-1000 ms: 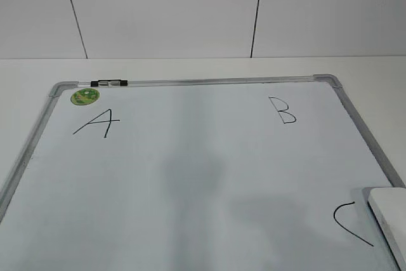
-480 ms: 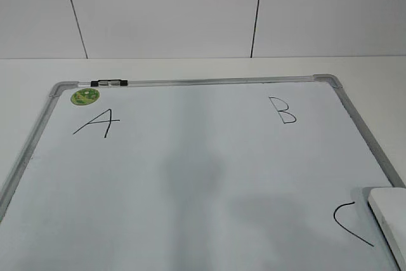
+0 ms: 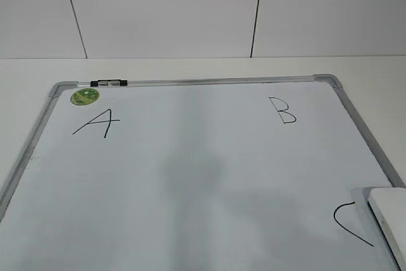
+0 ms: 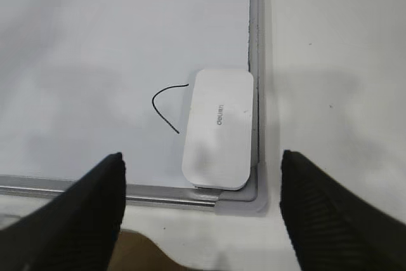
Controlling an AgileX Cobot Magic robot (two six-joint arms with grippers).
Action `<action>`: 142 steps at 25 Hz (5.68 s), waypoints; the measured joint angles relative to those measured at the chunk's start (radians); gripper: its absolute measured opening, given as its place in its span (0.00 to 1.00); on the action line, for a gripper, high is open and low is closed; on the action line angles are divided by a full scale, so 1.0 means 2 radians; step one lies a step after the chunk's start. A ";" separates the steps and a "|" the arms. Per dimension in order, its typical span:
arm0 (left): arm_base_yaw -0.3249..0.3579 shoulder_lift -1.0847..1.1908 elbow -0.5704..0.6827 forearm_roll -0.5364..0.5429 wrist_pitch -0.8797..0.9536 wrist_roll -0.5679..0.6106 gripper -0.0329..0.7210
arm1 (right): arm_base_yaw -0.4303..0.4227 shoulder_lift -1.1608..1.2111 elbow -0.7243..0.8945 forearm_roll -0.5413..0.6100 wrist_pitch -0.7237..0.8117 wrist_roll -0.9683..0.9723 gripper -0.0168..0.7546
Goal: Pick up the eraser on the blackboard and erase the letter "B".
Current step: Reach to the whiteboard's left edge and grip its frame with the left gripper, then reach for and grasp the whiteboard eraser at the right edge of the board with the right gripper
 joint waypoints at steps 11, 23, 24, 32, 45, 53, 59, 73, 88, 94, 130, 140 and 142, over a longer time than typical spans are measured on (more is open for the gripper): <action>0.000 0.104 -0.042 0.000 -0.005 0.000 0.36 | 0.000 0.119 -0.078 0.004 0.050 0.014 0.78; 0.000 0.410 -0.142 0.000 0.021 0.000 0.36 | 0.000 0.314 -0.139 0.011 0.051 0.062 0.78; 0.000 0.428 -0.151 0.000 0.021 0.000 0.36 | 0.000 0.331 -0.139 0.018 0.051 0.064 0.78; 0.000 0.560 -0.223 0.000 0.013 0.000 0.36 | 0.000 0.432 -0.139 0.051 0.048 0.068 0.78; 0.010 0.741 -0.280 -0.010 -0.022 -0.025 0.36 | 0.000 0.500 -0.139 0.047 0.042 0.068 0.78; 0.015 0.791 -0.294 -0.011 -0.063 -0.026 0.42 | 0.000 0.500 -0.139 0.045 0.041 0.068 0.78; 0.015 0.819 -0.294 -0.007 -0.077 -0.026 0.48 | 0.000 0.500 -0.139 0.045 0.039 0.068 0.78; 0.015 0.898 -0.297 -0.006 -0.126 -0.026 0.42 | 0.000 0.500 -0.139 0.045 0.038 0.069 0.78; 0.008 0.934 -0.302 -0.006 -0.142 -0.018 0.41 | 0.000 0.500 -0.139 0.044 0.038 0.069 0.78; 0.007 0.934 -0.302 -0.006 -0.142 -0.017 0.30 | 0.000 0.500 -0.139 0.044 0.038 0.069 0.78; 0.005 0.934 -0.302 -0.016 -0.141 -0.020 0.09 | 0.000 0.580 -0.139 -0.015 -0.018 0.073 0.83; 0.005 0.934 -0.302 -0.016 -0.141 -0.020 0.09 | 0.000 0.623 -0.139 -0.014 -0.054 0.073 0.83; 0.005 0.934 -0.302 -0.017 -0.141 -0.020 0.09 | 0.000 0.634 -0.140 -0.014 -0.062 0.073 0.83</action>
